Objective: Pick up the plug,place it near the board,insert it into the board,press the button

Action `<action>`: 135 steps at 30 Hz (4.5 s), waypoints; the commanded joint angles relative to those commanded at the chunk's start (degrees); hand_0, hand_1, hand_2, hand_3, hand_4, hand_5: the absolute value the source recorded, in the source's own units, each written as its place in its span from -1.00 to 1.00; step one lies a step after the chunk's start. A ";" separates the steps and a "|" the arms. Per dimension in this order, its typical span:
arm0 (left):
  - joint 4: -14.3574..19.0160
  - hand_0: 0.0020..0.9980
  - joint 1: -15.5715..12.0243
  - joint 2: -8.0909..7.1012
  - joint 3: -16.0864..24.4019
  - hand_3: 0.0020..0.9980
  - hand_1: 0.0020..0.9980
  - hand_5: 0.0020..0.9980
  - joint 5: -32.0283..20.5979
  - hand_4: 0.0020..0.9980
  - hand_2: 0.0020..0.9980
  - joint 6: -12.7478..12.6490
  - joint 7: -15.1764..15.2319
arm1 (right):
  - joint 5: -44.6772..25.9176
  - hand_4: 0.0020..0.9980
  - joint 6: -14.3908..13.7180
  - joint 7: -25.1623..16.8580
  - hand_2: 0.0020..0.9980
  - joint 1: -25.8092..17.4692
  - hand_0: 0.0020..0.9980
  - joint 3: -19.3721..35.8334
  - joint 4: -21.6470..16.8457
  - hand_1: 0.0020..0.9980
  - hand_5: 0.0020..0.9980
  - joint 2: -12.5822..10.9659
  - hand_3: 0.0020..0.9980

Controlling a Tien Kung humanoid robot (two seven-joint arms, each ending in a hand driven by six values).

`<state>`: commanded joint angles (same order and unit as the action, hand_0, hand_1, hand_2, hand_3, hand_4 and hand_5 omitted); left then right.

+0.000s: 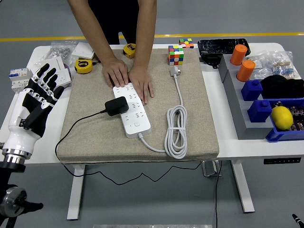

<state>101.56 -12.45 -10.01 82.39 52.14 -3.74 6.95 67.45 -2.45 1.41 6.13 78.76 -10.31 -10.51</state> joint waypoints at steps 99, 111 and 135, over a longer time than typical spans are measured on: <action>-28.09 -0.68 46.23 -11.69 -44.52 0.57 -0.95 -1.00 28.69 0.13 -0.65 15.76 -24.01 | -0.61 1.00 0.05 0.74 0.44 1.85 1.00 -2.19 0.00 0.59 0.83 -1.46 0.45; -27.71 -0.68 46.82 -11.60 -44.61 0.53 -0.96 -1.00 29.16 0.14 -0.65 15.83 -24.07 | -0.65 1.00 0.06 0.74 0.43 2.16 1.00 -2.11 0.00 0.59 0.83 -1.54 0.45; -29.09 -0.68 47.36 -11.33 -46.71 0.51 -0.96 -1.00 29.15 0.15 -0.65 16.13 -24.21 | -0.91 1.00 0.01 0.70 0.43 2.48 1.00 -2.27 0.00 0.59 0.83 -1.59 0.45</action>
<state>72.47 34.91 -21.35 35.68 81.29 12.40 -17.26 66.54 -2.43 2.11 8.61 76.49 -10.31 -12.10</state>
